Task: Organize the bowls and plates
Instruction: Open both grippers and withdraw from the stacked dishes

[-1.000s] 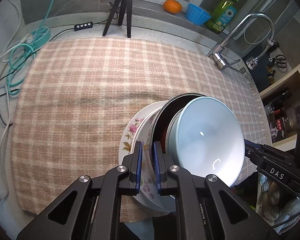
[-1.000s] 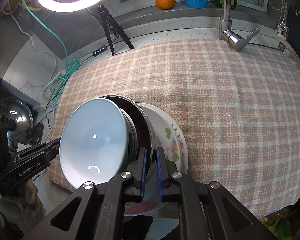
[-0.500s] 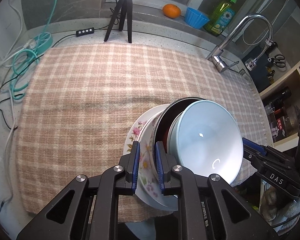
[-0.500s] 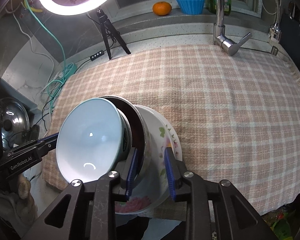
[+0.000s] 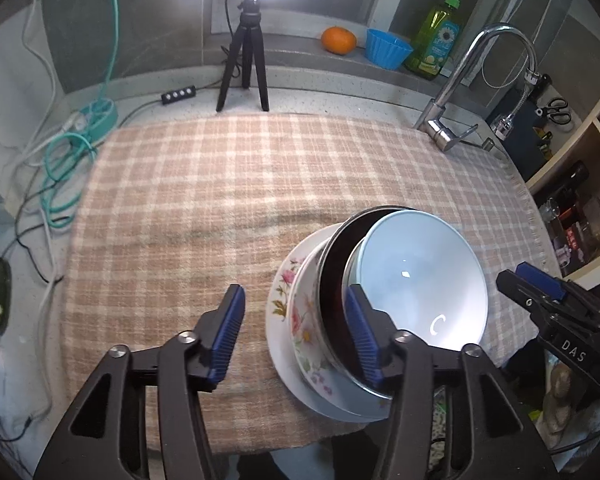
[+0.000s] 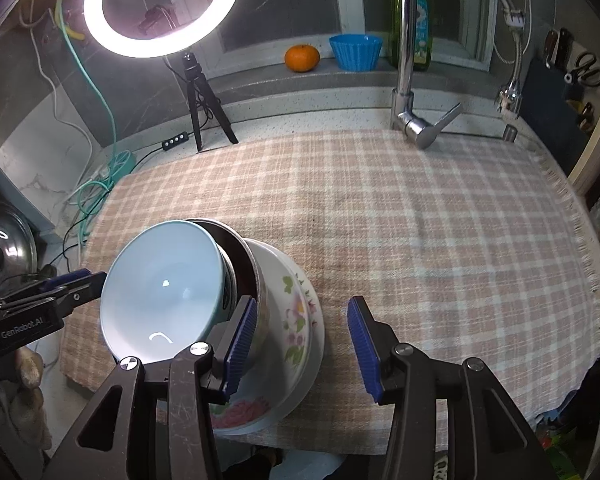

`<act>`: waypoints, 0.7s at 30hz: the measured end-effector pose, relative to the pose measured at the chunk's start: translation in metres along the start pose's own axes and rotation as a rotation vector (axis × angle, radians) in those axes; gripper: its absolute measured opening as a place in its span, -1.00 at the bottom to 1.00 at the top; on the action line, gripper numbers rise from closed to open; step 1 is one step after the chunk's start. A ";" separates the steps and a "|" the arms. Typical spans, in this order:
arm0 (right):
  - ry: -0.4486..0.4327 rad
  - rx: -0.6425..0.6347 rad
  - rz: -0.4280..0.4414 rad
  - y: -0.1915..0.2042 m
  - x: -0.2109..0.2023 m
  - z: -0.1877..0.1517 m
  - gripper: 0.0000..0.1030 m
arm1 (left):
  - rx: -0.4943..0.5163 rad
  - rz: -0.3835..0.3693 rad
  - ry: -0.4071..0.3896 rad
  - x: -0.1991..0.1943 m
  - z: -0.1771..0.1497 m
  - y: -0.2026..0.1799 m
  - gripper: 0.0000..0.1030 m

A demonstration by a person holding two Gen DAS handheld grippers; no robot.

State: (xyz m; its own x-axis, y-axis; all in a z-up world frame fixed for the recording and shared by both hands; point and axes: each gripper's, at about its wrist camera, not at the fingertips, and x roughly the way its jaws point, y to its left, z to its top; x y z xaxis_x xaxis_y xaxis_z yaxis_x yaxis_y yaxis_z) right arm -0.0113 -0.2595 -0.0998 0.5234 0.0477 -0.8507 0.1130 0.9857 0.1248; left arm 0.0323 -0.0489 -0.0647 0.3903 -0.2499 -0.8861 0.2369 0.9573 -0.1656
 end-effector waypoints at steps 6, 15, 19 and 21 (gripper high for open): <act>-0.048 -0.014 -0.019 0.006 -0.013 -0.003 0.04 | 0.002 0.034 -0.048 -0.013 -0.003 0.004 0.36; -0.111 -0.008 -0.014 0.011 -0.034 -0.007 0.33 | -0.016 0.064 -0.078 -0.031 -0.012 0.011 0.36; -0.127 -0.002 -0.023 0.011 -0.040 -0.009 0.39 | -0.003 0.058 -0.085 -0.037 -0.017 0.004 0.36; -0.125 0.005 -0.017 0.010 -0.042 -0.010 0.39 | 0.007 0.056 -0.095 -0.041 -0.018 0.000 0.37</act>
State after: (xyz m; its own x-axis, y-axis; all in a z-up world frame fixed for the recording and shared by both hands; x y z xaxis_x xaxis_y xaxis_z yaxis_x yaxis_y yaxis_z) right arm -0.0407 -0.2495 -0.0685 0.6225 0.0103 -0.7825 0.1270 0.9853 0.1140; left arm 0.0004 -0.0362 -0.0365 0.4855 -0.2091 -0.8489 0.2183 0.9692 -0.1139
